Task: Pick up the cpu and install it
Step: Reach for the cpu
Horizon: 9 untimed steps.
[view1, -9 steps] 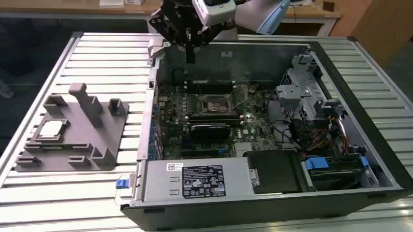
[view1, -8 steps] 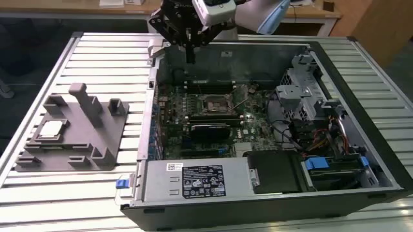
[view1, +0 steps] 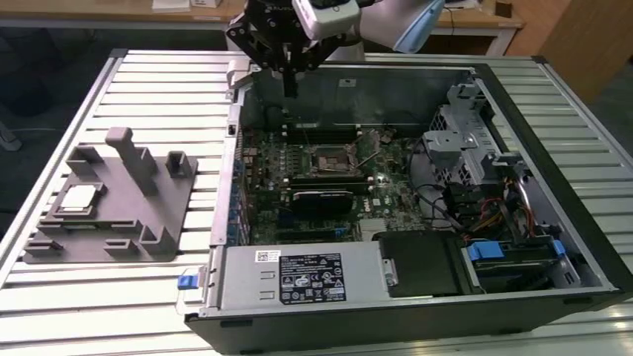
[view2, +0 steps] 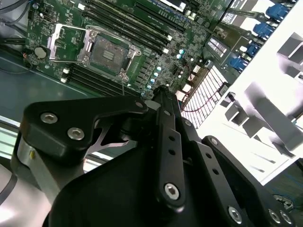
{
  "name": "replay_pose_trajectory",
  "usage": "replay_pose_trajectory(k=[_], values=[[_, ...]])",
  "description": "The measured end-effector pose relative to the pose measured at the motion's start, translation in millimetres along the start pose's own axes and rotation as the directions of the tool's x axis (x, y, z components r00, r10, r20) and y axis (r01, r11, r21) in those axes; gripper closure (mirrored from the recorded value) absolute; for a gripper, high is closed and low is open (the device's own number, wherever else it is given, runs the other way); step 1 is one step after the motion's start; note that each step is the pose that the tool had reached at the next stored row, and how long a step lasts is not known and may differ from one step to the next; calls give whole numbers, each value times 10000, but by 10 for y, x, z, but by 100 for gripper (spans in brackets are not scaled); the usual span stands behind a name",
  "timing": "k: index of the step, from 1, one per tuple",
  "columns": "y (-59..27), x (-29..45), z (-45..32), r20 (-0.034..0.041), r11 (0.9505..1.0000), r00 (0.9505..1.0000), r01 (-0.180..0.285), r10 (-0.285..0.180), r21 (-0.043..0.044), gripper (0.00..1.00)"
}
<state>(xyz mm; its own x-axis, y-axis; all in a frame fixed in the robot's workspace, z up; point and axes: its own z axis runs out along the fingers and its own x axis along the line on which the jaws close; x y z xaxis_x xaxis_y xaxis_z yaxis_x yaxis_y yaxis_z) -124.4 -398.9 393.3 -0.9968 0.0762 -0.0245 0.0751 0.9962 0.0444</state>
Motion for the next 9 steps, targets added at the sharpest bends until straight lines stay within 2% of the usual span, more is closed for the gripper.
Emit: replay_pose_trajectory(k=[9], values=[[-5,71,-2,0,10000,10000,0,0,0,89]])
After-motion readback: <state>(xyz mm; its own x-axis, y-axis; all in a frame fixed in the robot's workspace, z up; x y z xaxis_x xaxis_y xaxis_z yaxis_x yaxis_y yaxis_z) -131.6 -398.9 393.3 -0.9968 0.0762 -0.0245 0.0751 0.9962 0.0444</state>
